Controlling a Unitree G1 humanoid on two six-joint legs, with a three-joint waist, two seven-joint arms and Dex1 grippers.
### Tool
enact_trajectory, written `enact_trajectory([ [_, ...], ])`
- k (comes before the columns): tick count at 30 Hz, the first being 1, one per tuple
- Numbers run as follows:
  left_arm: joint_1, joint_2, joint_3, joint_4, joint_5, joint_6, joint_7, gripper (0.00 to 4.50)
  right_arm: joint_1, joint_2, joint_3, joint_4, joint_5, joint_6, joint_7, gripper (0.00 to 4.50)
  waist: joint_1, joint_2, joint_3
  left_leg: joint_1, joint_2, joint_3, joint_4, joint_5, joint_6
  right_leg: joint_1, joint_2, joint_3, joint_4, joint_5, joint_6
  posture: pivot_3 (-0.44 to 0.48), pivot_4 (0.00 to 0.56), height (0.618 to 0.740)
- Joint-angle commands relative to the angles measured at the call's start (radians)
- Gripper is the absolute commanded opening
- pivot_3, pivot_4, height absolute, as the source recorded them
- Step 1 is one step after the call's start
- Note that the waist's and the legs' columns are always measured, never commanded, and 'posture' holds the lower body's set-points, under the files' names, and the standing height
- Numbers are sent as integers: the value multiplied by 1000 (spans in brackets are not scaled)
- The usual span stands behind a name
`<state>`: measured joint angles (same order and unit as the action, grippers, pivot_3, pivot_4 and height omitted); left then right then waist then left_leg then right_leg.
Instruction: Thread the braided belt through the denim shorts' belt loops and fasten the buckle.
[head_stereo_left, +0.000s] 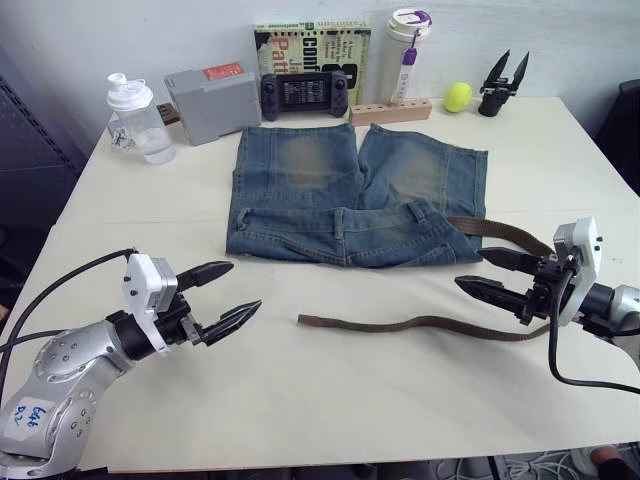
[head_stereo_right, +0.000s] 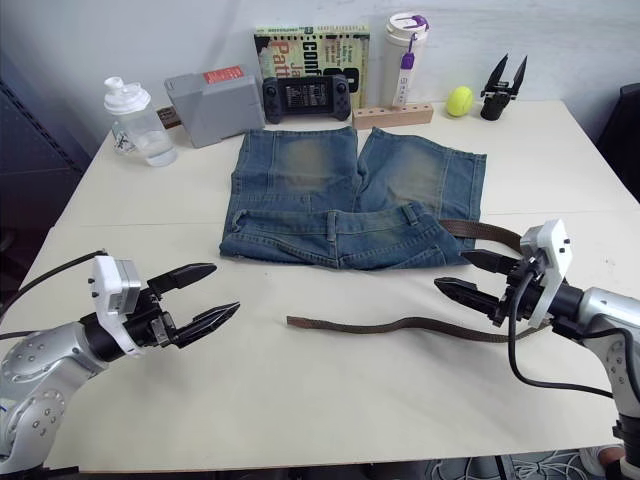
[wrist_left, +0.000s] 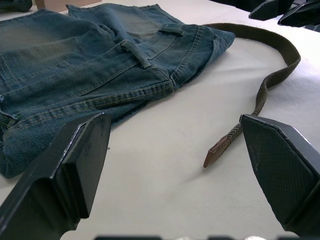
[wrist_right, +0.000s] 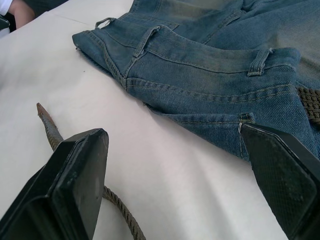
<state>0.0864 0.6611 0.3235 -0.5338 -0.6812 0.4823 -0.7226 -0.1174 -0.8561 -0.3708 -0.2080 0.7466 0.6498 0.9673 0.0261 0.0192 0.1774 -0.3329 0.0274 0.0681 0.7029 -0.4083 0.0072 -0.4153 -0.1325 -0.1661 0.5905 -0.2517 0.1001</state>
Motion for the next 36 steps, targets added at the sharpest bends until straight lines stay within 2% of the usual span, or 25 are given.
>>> enact_trajectory([
  [1,-18,-8,3,0,-4,-19,0,4500,-11,1,-30,-27,11,-15,-3,4474,0,0,0,0,0,0,0,0,0,0,0,0,0,0,0,0,150,720],
  [22,-20,-19,-9,49,31,-65,-32,4500,-11,-19,20,-49,-26,-25,5,4474,0,0,0,0,0,0,0,0,0,0,0,0,0,0,0,0,150,720],
  [25,-17,-9,-2,53,16,-64,-55,4500,-61,-25,116,-146,-1,11,34,4474,-2,0,0,0,0,0,0,0,0,0,0,0,0,0,0,0,150,720],
  [30,8,17,-2,33,15,-58,-95,4500,-173,22,367,-309,3,80,57,4474,-5,0,0,0,2,0,0,-1,-2,-1,2,0,0,0,-1,0,150,720],
  [32,23,24,1,18,10,-56,-106,4500,-212,42,456,-326,-46,85,40,4474,-5,0,0,0,2,-1,0,-1,-2,-1,2,0,0,0,-1,0,150,720],
  [36,48,34,12,-8,-5,-50,-115,4500,-261,65,557,-281,-138,77,12,4474,2,0,0,-3,1,-3,4,-1,-2,-1,0,-1,0,0,0,0,150,720],
])
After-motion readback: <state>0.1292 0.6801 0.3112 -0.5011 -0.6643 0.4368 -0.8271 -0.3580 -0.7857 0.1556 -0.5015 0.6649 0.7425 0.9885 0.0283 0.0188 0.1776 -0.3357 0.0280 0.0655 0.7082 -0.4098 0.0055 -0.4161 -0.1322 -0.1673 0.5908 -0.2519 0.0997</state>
